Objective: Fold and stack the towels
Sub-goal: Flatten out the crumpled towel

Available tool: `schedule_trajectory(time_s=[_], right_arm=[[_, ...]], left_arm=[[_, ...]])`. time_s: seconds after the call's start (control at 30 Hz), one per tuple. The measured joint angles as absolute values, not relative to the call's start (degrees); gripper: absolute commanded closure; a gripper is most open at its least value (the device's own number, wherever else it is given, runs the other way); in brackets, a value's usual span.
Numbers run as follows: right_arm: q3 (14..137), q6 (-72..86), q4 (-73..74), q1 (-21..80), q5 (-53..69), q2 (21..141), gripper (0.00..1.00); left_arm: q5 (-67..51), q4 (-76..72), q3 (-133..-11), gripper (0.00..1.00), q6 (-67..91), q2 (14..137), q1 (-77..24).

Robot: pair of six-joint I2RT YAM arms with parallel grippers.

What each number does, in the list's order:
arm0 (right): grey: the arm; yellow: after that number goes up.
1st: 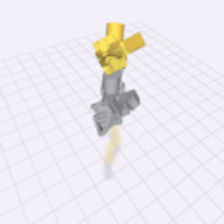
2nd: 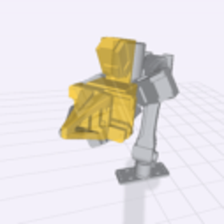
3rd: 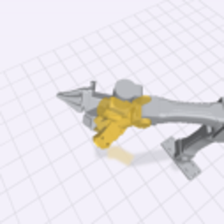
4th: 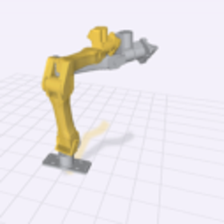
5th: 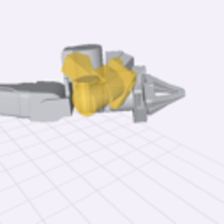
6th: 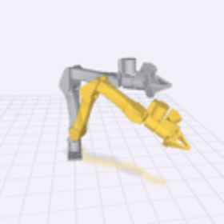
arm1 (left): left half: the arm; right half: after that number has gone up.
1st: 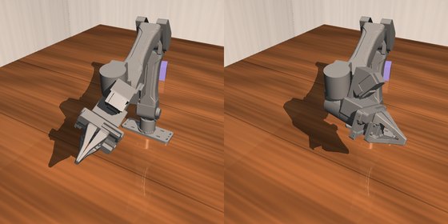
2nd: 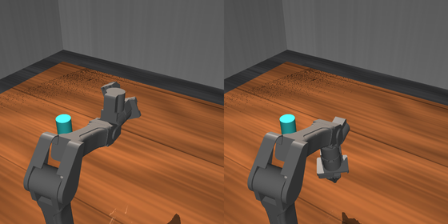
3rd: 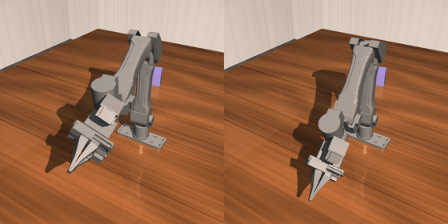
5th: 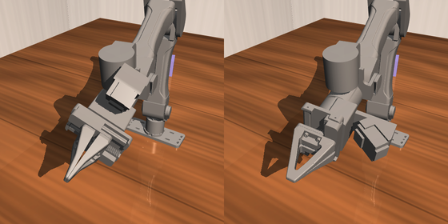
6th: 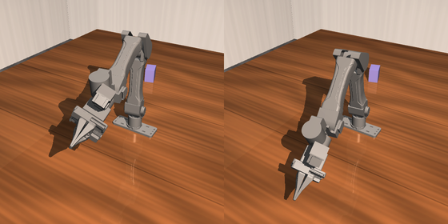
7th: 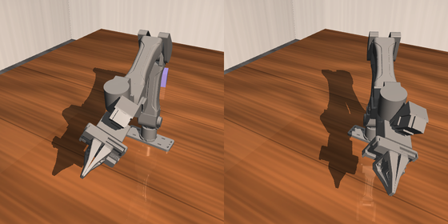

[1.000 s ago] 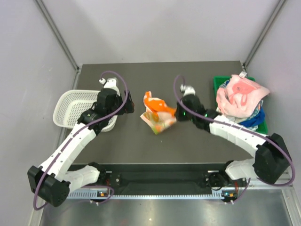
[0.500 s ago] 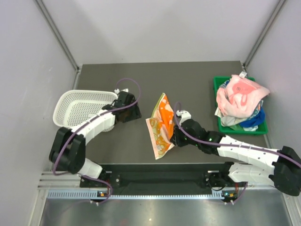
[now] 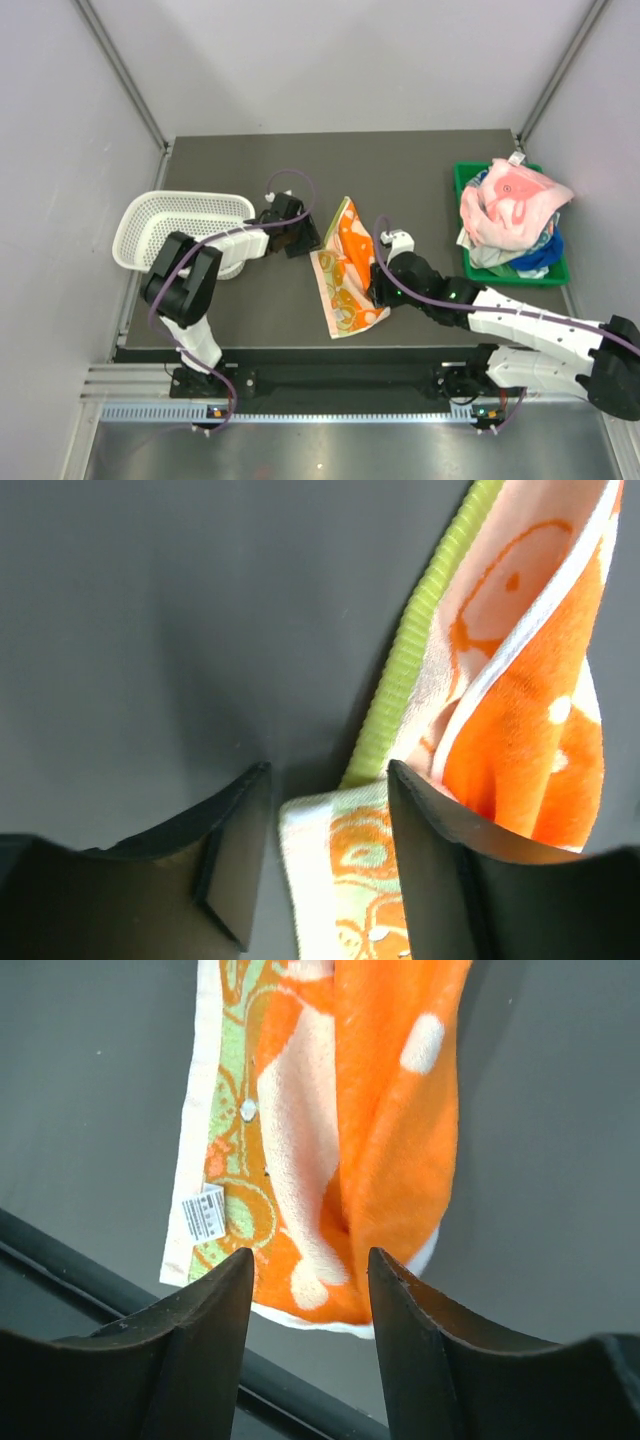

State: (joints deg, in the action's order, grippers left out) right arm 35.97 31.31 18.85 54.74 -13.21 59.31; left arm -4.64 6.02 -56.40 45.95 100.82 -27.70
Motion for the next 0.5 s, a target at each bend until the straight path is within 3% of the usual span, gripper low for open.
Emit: schedule_trajectory(time_s=[0.03,0.07,0.17,0.5], right_arm=[[36.4,31.11,18.98,54.74,-13.8,59.33,0.5],[36.86,30.96,19.0,54.74,-14.28,59.4,0.49],[38.04,30.3,18.9,54.19,-15.79,59.83,0.49],[38.48,27.97,15.44,41.63,-12.58,62.72,0.49]], left_arm=[[-5.19,5.02,-56.53,0.52,46.26,101.45,-27.75],[-5.67,4.16,-56.6,0.7,46.7,101.95,-27.75],[-6.57,3.18,-56.8,1.0,47.22,103.5,-27.92],[-5.96,6.04,-52.4,1.0,44.84,97.78,-29.32]])
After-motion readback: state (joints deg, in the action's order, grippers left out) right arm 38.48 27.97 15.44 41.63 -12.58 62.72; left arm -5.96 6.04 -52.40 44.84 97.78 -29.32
